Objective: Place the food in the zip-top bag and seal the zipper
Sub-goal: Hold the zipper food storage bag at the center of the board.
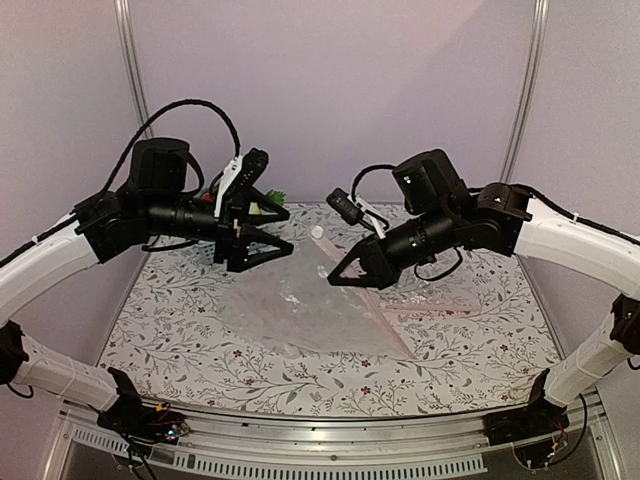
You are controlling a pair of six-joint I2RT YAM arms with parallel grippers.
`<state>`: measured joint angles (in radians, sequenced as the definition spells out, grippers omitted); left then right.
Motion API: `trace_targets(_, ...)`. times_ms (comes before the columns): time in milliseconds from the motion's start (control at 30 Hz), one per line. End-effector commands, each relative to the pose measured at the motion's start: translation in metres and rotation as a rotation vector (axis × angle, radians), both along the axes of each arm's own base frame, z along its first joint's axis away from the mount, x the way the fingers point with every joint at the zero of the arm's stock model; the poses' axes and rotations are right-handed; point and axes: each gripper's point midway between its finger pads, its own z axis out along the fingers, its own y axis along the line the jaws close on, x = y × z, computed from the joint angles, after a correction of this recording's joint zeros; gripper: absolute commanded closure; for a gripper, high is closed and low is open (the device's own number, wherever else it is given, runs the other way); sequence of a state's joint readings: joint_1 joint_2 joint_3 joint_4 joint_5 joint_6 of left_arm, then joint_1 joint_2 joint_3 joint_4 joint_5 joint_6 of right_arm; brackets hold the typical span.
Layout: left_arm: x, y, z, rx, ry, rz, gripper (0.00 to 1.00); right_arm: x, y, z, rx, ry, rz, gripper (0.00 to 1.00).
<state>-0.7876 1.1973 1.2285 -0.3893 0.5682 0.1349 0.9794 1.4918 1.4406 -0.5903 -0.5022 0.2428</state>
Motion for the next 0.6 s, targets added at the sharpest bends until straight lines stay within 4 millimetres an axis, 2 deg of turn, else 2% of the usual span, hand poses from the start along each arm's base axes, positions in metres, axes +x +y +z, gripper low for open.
trace_targets(0, -0.016, -0.015, 0.008, -0.041, 0.037, -0.111, 0.18, -0.006, -0.004, 0.002, -0.014, 0.007, 0.026, 0.97)
trace_targets(133, -0.02, -0.025, 0.001, -0.028, 0.064, -0.144, 0.19, -0.006, -0.002, 0.003, -0.013, 0.003, 0.034, 0.97)
trace_targets(567, -0.016, -0.044, -0.002, -0.044, 0.124, -0.175, 0.46, -0.004, 0.0, 0.0, -0.024, 0.003, 0.037, 0.97)
